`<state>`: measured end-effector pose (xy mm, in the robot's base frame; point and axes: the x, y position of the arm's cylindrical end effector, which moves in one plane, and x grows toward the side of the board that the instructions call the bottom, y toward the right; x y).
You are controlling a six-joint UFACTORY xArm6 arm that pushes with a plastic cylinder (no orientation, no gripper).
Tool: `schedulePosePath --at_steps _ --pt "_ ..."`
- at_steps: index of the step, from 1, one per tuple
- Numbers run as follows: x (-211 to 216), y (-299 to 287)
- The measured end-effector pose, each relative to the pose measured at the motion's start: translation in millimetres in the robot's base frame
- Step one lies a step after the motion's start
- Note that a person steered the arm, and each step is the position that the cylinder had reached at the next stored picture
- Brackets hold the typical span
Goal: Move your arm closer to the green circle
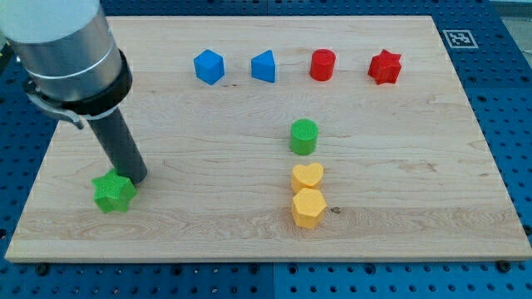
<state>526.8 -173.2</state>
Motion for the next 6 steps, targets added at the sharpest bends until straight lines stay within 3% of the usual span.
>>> schedulePosePath --at_steps 3,4,6 --pt "16 -7" --pt "-1 0" --pt "-107 74"
